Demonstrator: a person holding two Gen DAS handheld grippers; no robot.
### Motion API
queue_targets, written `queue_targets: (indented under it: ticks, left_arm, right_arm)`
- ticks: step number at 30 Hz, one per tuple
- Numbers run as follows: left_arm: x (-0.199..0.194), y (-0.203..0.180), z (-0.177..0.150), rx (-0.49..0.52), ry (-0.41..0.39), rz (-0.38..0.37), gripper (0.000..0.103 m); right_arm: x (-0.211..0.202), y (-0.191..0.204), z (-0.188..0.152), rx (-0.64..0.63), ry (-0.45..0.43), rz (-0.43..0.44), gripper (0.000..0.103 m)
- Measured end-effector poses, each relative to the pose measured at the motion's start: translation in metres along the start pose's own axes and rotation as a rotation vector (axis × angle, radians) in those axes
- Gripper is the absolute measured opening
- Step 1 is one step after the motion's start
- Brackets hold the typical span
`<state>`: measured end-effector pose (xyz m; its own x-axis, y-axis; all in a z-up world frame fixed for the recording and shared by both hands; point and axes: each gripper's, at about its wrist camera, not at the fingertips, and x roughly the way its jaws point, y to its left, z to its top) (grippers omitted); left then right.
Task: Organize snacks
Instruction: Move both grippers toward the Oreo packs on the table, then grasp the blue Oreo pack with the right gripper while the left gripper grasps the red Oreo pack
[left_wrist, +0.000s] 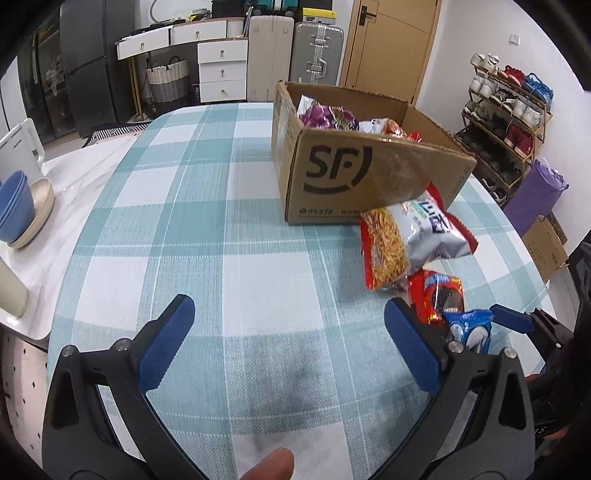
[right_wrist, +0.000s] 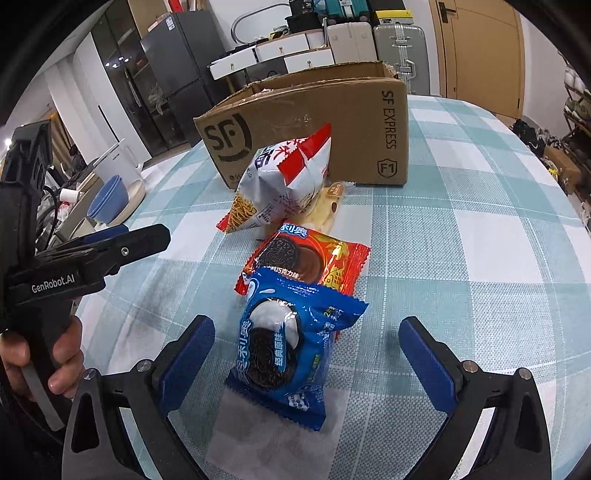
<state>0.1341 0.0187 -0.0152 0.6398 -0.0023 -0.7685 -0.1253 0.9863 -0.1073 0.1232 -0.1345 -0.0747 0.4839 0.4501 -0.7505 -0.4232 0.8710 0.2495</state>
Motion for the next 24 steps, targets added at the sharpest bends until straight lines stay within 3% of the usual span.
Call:
queue_targets:
  ticks: [10,12,15,24]
  left_arm:
    - [-0.001,-0.013,-0.015,0.017,0.026,0.008,0.102]
    - [0.001,-0.017,-0.017,0.032,0.036,0.007,0.102]
    - [0.004,-0.021,-0.017,0.042,0.043,0.007,0.102]
    - [0.012,-0.031,-0.017,0.051,0.065,-0.008,0.102]
  right_arm:
    - [0.001,0.000,-0.006,-0.004,0.009,0.042,0.064]
    - [-0.001,-0.001,-0.008,-0.001,0.001,0.063,0.053]
    - [-0.009,-0.005,-0.008,-0.006,-0.041,0.073,0.048]
    - [-0.027,-0.022,-0.002,0.021,-0.121,0.058,0.046]
